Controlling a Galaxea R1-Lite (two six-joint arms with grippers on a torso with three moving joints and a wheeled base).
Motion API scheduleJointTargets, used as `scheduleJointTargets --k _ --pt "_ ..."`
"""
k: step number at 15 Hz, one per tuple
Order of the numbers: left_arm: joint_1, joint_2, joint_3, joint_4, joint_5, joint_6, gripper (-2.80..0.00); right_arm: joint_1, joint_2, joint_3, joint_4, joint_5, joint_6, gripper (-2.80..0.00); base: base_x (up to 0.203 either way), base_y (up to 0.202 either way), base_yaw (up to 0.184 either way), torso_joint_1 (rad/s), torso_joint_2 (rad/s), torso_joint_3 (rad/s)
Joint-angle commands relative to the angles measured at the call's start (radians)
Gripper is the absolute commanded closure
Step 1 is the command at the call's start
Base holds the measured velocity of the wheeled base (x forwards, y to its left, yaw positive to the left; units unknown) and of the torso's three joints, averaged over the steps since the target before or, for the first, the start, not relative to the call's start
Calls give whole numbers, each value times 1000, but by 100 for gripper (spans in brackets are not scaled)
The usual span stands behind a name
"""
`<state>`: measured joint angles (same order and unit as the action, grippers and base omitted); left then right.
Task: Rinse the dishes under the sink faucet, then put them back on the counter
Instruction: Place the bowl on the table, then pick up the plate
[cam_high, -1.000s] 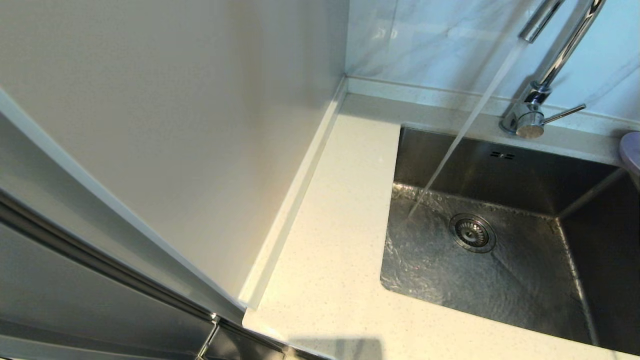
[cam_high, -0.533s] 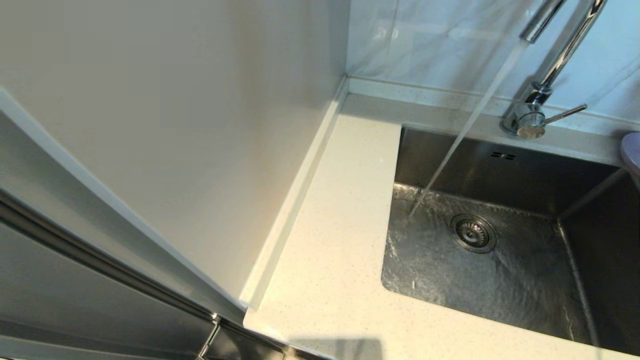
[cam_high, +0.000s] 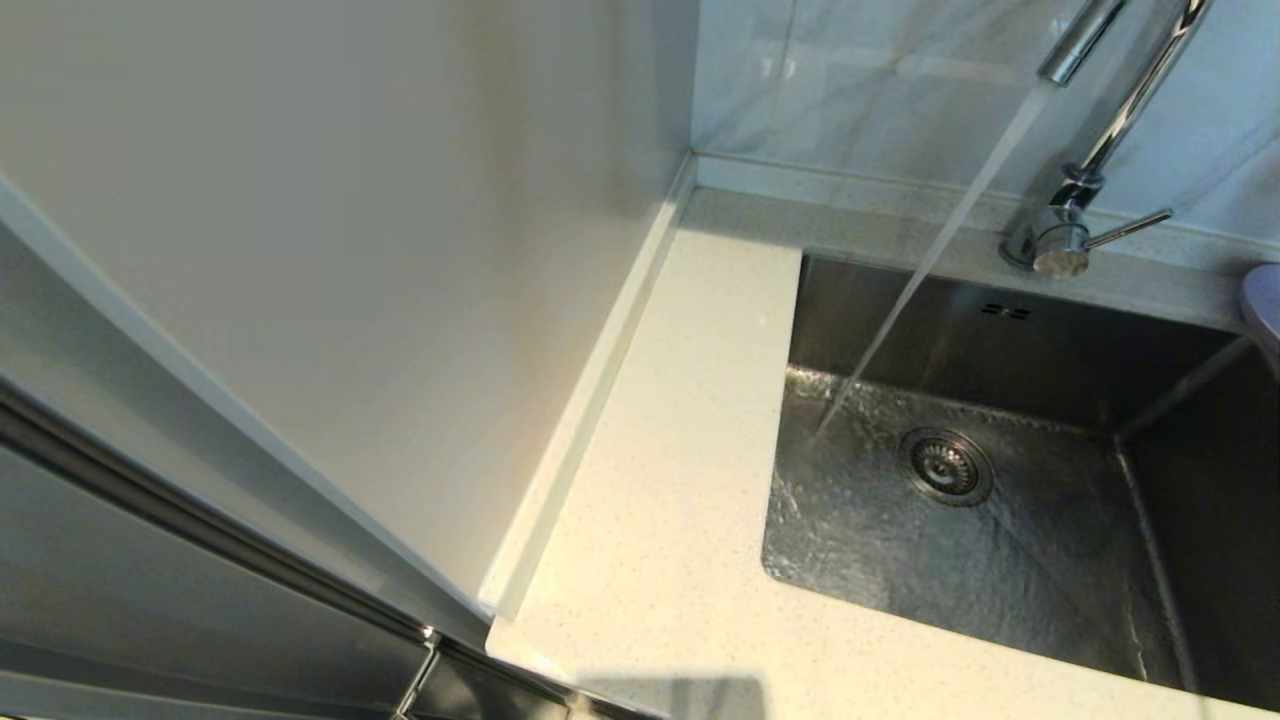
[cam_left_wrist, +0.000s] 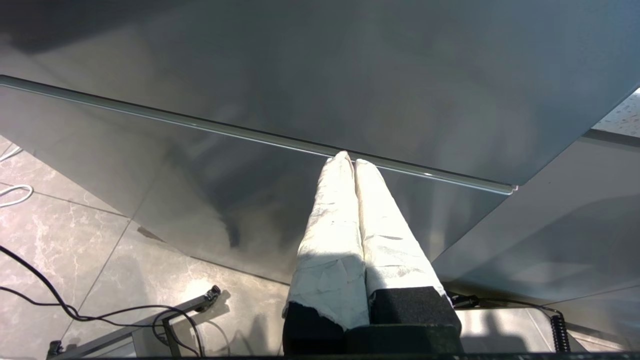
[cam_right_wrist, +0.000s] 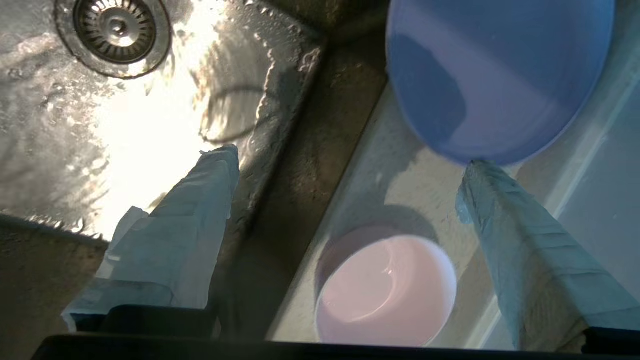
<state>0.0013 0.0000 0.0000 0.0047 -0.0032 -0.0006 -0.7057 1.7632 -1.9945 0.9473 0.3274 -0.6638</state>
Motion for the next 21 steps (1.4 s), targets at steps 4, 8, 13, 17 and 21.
scheduleJointTargets --k 4,8,13,17,21 --pt "0 0 0 0 0 -1 0 -1 41 -1 47 12 -5 0 0 0 0 0 0 0" --pt "0 0 0 0 0 1 0 12 33 -1 31 22 -8 0 0 0 0 0 0 0" --pt "0 0 0 0 0 1 0 14 16 -17 104 119 -2 0 0 0 0 0 0 0" --pt "0 0 0 0 0 1 0 82 -70 -17 501 87 75 0 0 0 0 0 0 0" --pt "0 0 0 0 0 1 0 143 -172 -14 583 6 136 0 0 0 0 0 0 0"
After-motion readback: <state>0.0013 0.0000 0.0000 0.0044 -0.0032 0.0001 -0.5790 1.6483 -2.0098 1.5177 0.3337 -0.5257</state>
